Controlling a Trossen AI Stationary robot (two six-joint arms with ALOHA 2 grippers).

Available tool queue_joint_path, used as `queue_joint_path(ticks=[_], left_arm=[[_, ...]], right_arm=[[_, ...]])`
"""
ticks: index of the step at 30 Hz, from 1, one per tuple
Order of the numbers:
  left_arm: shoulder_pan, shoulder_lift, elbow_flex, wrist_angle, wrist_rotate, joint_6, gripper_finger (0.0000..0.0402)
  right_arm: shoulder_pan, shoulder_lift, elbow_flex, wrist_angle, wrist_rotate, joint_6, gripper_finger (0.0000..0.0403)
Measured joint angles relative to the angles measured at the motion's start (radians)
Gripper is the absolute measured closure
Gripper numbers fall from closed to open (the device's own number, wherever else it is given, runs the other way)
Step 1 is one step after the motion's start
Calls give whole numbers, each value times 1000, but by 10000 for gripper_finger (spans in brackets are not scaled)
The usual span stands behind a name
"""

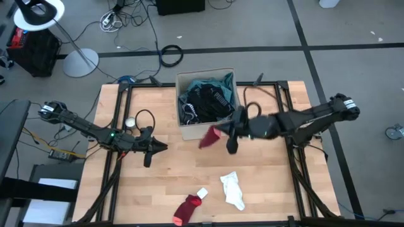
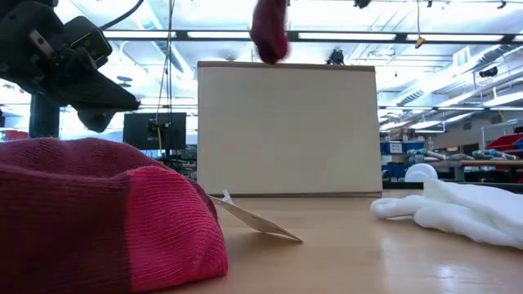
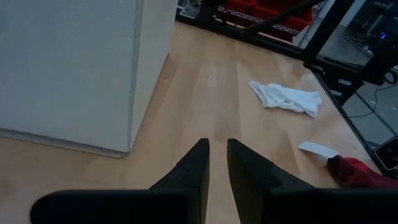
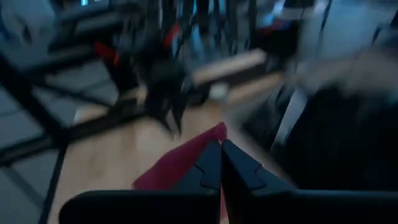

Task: Sort clothes
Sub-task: Put the right red sock into the laundry organizer

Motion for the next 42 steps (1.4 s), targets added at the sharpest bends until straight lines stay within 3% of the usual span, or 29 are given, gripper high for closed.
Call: queue_joint_path(ticks=[8,15,21,25,33,38,42], left_arm=[[0,0,0,-1,-12,3,339],[0,0,0,-6,-20,9,339],[0,0,0,-5,-30,10,339],[0,0,1,-6,-30,10,339],[0,0,1,-8,-29,8,339],[0,0,1,-13,-29,7,339],[0,0,1,-13,-29,7,339]], right_arm=[[-198,-10,0,189,-3,-191,402],[-346,62,-2,181,-36,-158,395],[-411,182,-2,186,-176,-87,381],[-442,277,-2,181,-267,0,348],[-484,417,3,199,-424,90,242],[-501,410,-1,237,-481,78,192],[-513,344,-4,264,-500,74,175]])
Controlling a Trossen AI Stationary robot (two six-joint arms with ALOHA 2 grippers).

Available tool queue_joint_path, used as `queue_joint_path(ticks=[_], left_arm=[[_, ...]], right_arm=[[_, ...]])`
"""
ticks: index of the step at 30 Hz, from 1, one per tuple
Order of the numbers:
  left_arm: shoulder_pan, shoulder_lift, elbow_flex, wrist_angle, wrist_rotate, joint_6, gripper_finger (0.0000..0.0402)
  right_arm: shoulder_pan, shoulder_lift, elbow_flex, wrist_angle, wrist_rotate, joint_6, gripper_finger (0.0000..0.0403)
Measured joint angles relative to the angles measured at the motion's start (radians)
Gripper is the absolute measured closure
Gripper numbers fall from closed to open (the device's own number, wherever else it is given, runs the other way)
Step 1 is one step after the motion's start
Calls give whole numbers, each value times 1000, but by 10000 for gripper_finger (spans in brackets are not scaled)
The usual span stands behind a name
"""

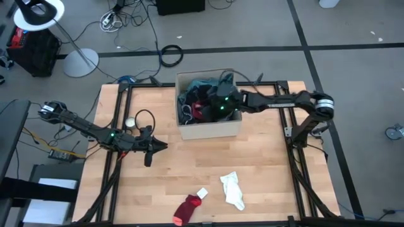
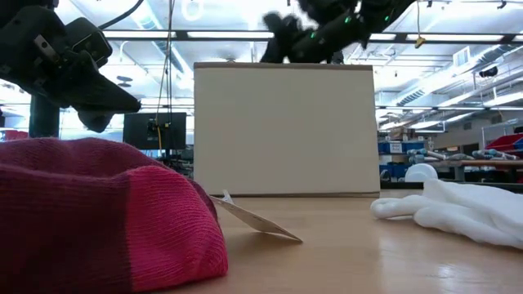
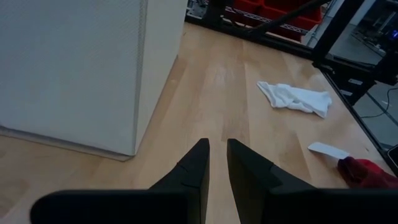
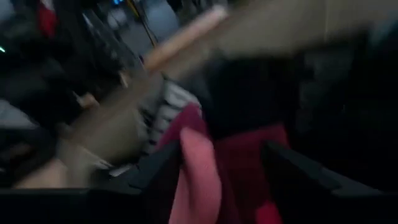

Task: Sort clothes
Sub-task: Put the right red sock into the laundry organizer, then put the white sock into the laundry organizer

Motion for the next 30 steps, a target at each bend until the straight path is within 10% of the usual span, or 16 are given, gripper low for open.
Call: queue_joint_path(ticks=[16,30], left_arm=[[0,0,0,2,0,-1,339],[0,0,0,4,0,-1,339]], right_arm=[[78,-320,2,-305,125,6,174],[568,-348,2,-685,444,337,175]])
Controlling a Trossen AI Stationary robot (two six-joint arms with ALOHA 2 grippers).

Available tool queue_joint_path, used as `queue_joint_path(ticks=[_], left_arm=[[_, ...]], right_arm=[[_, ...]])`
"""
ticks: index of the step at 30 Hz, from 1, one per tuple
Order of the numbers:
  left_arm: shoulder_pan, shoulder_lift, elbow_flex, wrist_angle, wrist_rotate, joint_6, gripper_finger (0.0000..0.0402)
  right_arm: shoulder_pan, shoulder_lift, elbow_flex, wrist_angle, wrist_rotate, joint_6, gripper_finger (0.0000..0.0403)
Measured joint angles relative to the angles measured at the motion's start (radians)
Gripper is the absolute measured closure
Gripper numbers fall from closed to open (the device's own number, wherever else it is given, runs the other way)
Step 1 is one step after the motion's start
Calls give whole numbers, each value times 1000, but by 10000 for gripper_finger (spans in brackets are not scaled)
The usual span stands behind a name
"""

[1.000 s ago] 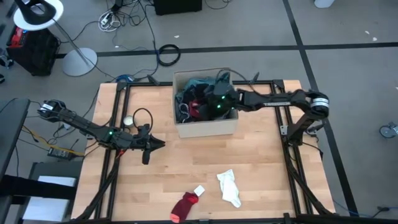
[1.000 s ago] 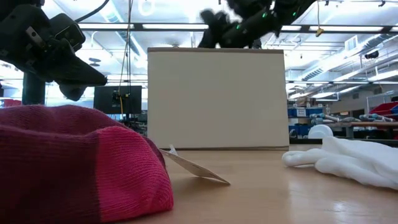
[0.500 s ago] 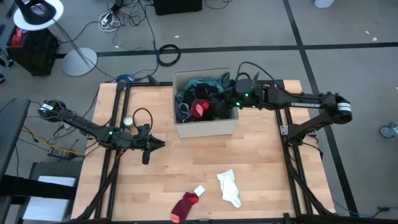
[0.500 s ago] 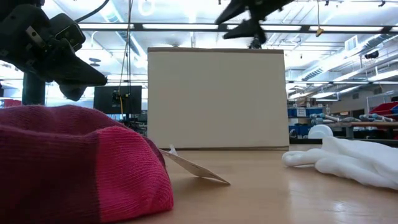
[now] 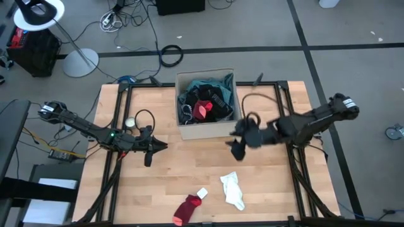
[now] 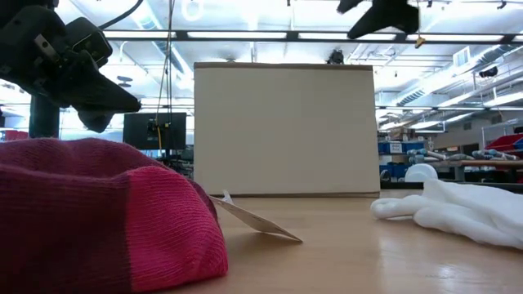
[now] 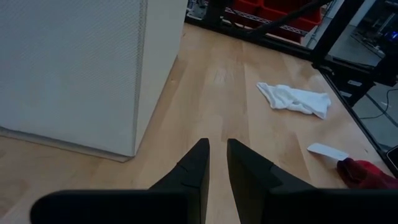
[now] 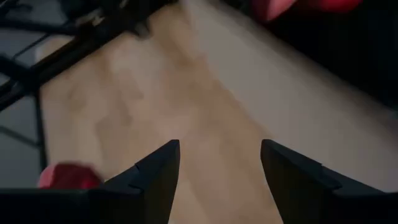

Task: Sort clothes
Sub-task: Put the white sock into the laundry organizer

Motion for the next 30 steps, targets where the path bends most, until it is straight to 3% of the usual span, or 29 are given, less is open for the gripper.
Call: queue_joint_path(ticks=[7,11,19,30], left_arm=[[0,0,0,2,0,-3,339],[0,0,0,7,0,-3,339],[0,0,0,15,-1,-3,339],[0,0,0,15,-1,-4,339]], right_arm=[[185,137,0,-11,20,165,175],[232,258,0,-13,-41,239,175],[239,468,0,-12,-278,404,175],[228,588,1,4,-366,430,175]])
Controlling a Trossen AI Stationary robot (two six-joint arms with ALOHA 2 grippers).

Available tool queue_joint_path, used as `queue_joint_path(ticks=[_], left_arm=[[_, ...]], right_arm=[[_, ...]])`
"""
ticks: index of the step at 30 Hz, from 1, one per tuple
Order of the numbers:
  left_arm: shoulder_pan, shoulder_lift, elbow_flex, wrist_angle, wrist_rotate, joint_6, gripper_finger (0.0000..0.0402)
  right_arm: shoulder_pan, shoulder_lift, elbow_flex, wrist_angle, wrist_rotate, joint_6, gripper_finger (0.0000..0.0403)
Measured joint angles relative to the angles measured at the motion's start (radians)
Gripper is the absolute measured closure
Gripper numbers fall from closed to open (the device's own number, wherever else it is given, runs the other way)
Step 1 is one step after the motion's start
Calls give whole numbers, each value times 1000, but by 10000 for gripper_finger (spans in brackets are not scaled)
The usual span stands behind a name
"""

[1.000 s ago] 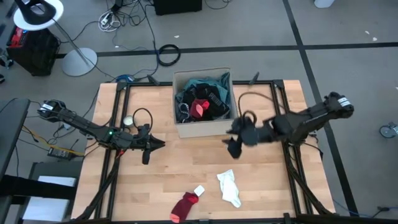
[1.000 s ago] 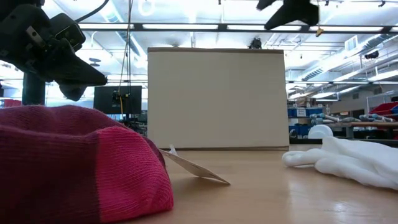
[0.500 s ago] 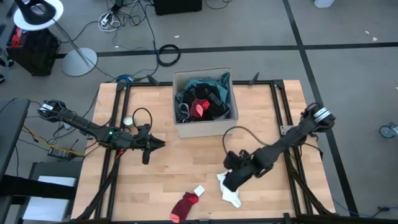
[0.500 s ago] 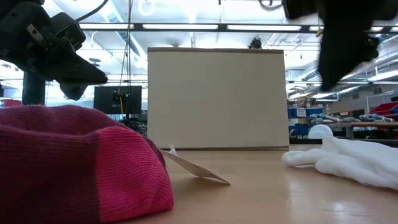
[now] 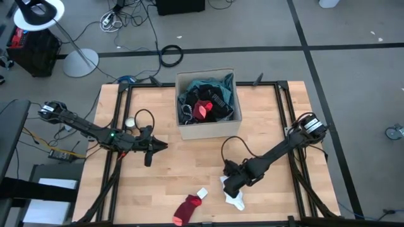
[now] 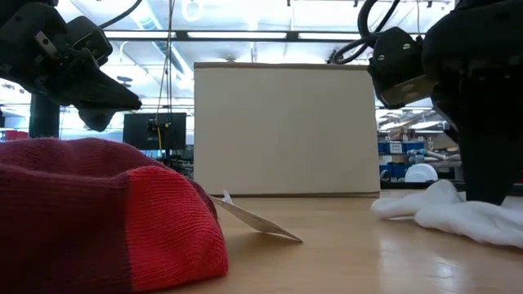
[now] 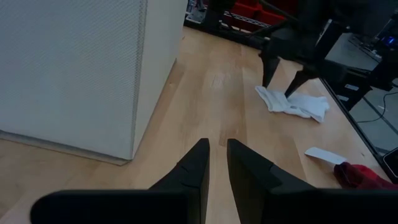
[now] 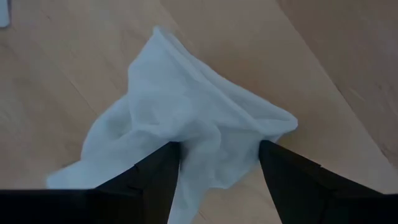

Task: Sort clothes
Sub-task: Put the white sock into the laundry organizer

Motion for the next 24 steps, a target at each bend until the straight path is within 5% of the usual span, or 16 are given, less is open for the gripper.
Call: queue_joint_path(ticks=[8,15,24], left_arm=[[0,0,0,0,0,0,339],[0,0,0,0,0,0,339],[0,0,0,1,0,0,339]], right_arm=[[-14,1,0,15,18,-12,201],[-49,-1,-1,12,45,-121,385],[-133,-175,-2,5,181,-269,396]])
